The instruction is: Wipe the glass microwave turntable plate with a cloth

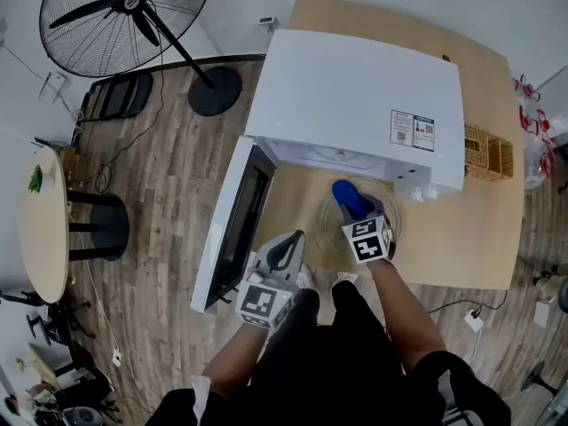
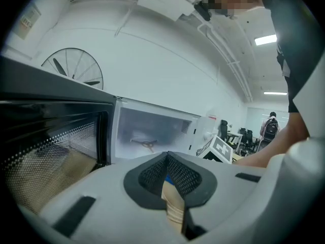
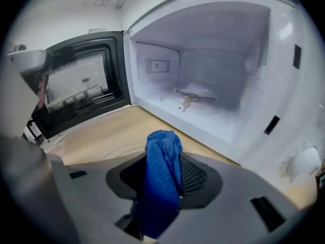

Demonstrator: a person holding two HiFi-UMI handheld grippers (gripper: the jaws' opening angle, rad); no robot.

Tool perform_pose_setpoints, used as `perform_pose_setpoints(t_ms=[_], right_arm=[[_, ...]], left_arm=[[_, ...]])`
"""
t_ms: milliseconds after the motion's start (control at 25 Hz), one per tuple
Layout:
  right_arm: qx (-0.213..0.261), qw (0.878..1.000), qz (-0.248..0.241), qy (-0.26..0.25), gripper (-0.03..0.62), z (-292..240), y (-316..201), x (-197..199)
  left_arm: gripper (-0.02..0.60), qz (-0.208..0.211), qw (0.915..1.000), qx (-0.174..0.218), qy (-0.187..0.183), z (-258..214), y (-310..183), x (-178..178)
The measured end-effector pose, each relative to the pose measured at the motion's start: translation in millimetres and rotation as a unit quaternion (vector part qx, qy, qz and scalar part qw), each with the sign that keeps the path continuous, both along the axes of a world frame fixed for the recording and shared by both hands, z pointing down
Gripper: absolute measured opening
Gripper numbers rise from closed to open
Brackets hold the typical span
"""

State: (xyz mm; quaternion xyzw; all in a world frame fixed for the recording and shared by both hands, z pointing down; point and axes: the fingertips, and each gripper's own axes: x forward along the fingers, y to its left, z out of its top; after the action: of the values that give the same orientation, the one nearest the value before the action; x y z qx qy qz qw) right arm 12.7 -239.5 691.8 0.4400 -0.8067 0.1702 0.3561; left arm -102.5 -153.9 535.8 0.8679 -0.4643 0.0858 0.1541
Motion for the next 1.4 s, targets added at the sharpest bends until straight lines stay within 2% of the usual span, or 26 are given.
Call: perform_pose_setpoints(t_ms=[360, 480, 960, 1080, 1160, 1280, 1400], right_arm=[[0.019, 0.993, 0.118, 0.014, 0.156, 0, -8, 63], [0.017, 0.988, 0.152, 0.007, 0.156, 2, -4, 80], [0.031, 0.979, 0.200, 0.015, 0.158, 2, 8, 114], [0.032, 0.980, 0.194, 0.001, 0.158, -1, 7, 109], [0.042, 0.984, 0.172, -0.016, 0.160, -7, 8, 98], [0.054, 0.991, 0.114, -0.038, 0.160, -20, 15, 68], [0.042, 0.997, 0.042, -0.058, 0.160, -23, 31, 25]], left_arm=[[0.002, 0.010, 0.9998, -0.005, -0.014, 1, -3, 9], [0.002, 0.014, 0.9999, -0.001, -0.008, 1, -4, 12], [0.002, 0.020, 0.9998, 0.008, -0.004, -2, -10, 21], [0.002, 0.017, 0.9998, 0.007, -0.005, -2, -9, 17], [0.002, 0.014, 0.9999, 0.006, -0.006, 0, -7, 15], [0.002, 0.009, 0.9999, 0.005, -0.004, 0, -6, 12], [0.002, 0.006, 1.0000, 0.006, -0.003, -1, -6, 9]])
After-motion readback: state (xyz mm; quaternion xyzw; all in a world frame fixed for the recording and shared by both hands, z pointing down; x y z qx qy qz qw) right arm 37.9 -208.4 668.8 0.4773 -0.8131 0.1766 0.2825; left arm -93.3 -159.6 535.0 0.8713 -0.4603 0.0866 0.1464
